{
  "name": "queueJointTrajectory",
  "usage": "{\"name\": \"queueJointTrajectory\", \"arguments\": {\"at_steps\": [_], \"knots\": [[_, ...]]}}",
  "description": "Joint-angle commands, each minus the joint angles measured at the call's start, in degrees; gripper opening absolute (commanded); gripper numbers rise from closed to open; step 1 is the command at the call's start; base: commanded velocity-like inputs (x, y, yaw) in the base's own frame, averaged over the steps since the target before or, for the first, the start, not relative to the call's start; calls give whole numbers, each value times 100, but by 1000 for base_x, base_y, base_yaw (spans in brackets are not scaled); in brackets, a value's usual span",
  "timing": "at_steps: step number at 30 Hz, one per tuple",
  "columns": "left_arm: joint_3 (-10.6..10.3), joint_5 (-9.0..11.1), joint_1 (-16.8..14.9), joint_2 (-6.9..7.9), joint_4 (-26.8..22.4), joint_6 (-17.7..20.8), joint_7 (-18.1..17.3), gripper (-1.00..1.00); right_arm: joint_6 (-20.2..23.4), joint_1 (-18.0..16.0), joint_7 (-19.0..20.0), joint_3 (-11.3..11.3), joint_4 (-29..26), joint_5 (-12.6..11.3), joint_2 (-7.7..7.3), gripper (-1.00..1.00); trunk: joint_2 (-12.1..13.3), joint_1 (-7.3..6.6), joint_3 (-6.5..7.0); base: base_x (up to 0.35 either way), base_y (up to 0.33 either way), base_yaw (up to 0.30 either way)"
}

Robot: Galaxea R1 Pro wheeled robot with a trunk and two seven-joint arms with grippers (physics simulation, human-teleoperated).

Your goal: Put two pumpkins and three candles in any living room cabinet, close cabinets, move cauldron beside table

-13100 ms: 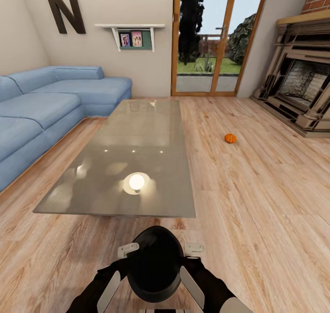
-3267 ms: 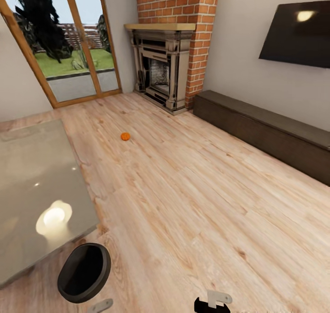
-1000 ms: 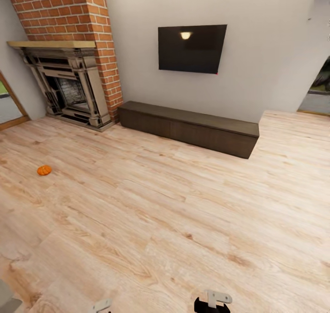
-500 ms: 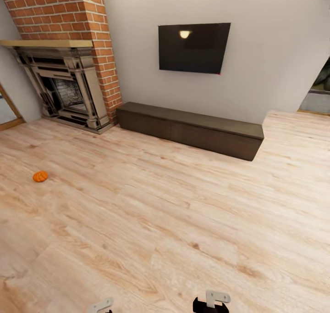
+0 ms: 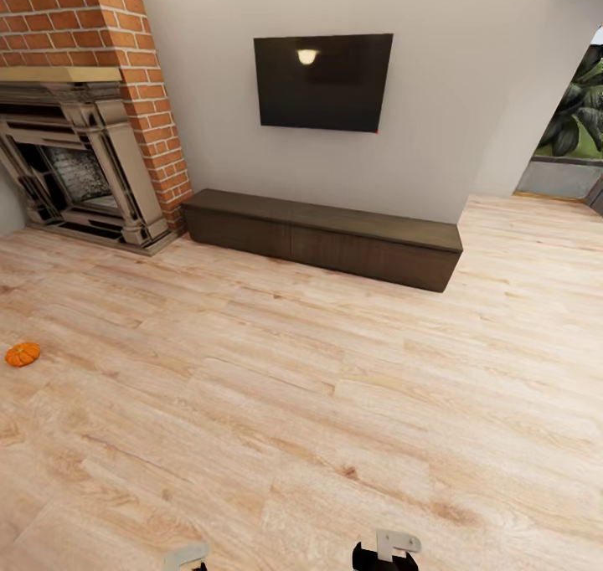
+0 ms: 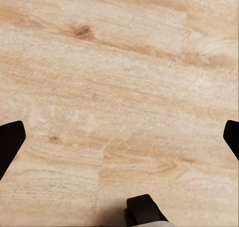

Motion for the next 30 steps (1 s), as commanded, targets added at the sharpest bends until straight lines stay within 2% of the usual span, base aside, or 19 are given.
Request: {"name": "queueJointTrajectory", "arguments": {"at_steps": [1,7,24,30], "knots": [[-50,50,-3,2,3,-19,25,100,-33,-5,-20,46,4,-61,-1,100,-2,3,-5,342,157,-24],[-49,46,-3,2,3,-19,25,100,-33,-5,-18,46,4,-61,-1,100,-2,3,-13,342,159,-59],[-51,42,-3,1,3,-19,25,100,-33,-5,-19,46,4,-61,-1,100,-2,3,-82,342,133,-245],[-50,41,-3,0,3,-19,25,100,-33,-5,-18,46,4,-61,-1,100,-2,3,-90,342,114,-73]]}}
